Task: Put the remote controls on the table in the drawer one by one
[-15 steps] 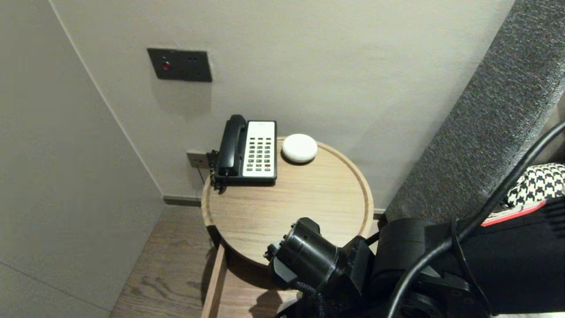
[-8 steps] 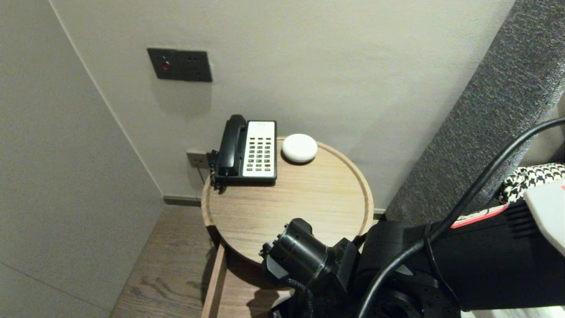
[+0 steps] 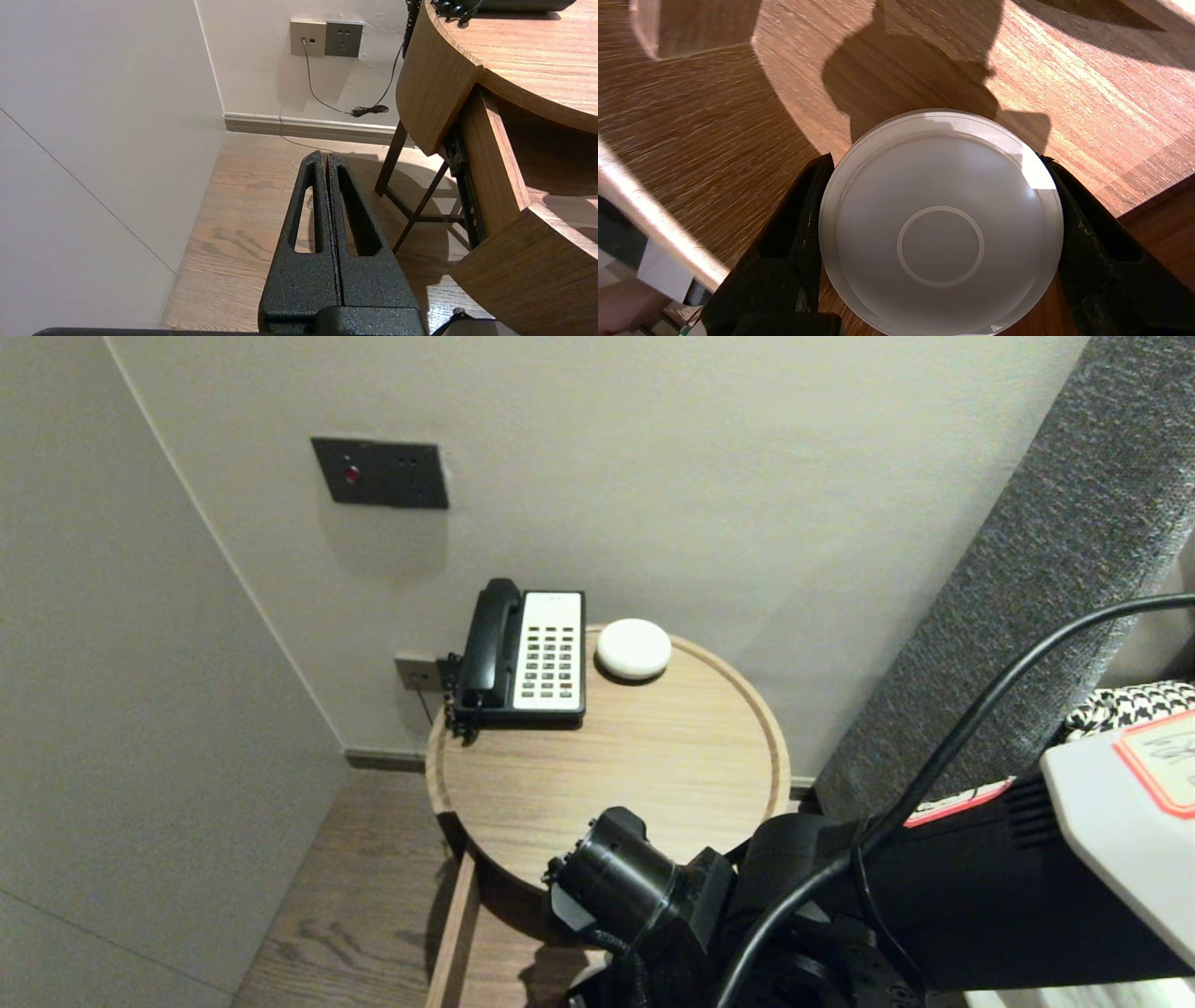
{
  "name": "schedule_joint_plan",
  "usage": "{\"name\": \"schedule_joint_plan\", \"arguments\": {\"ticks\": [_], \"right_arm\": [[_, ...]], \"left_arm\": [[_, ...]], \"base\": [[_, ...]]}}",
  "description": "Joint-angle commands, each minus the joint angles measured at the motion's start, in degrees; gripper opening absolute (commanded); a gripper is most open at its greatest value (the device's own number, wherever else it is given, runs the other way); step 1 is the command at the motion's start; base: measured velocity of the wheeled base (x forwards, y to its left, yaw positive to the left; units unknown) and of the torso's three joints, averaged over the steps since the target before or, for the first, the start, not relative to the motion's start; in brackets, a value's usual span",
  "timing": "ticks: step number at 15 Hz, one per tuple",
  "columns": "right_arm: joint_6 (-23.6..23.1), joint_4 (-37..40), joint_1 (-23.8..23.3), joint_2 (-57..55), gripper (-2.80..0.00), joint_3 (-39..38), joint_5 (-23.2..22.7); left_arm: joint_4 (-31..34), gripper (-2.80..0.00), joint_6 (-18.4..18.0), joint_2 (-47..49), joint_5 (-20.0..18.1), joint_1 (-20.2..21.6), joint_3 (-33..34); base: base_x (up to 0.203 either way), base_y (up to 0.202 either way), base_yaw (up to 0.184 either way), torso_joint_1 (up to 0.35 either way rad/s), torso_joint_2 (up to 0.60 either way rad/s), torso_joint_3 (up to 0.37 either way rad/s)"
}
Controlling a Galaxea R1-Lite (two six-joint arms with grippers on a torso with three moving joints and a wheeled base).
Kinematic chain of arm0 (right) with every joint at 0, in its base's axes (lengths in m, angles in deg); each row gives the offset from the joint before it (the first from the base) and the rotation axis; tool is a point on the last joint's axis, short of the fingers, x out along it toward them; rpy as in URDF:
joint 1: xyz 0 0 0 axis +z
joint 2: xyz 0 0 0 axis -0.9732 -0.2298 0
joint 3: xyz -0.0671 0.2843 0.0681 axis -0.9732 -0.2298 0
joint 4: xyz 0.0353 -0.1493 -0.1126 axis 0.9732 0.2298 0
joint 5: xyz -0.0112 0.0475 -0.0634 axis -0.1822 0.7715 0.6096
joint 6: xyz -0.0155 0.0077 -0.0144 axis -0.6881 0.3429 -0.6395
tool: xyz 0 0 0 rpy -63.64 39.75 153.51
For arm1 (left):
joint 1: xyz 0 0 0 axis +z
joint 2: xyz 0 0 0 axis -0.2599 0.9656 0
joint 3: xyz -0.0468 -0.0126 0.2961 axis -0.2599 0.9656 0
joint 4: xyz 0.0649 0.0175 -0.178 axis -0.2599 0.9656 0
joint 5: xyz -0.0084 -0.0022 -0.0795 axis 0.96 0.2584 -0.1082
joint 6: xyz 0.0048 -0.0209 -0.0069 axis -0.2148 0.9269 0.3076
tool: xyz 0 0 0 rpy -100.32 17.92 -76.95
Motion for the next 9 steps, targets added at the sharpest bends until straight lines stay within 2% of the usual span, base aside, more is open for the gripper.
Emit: {"name": "schedule_joint_plan", "arguments": {"ticks": [1,7,9], "right_arm": [[0.16,0.02,0.11,-1.26,-2.8,-0.02,0.07],[0.69,-1.69,0.22,-3.39,-2.8,-0.06,1.38],[0.82,-2.45,0.3,-4.34,-2.8,-0.25,4.11]], "left_arm": [[0.0,-2.8,0.01,-0.02,0.04,0.01,0.0],[0.0,-2.8,-0.04,-0.02,0.04,0.01,0.0],[0.0,-2.8,0.01,-0.02,0.04,0.01,0.0]], "base": [[0.0,0.0,0.0,0.0,0.0,0.0],[0.0,0.0,0.0,0.0,0.0,0.0],[0.0,0.0,0.0,0.0,0.0,0.0]]}}
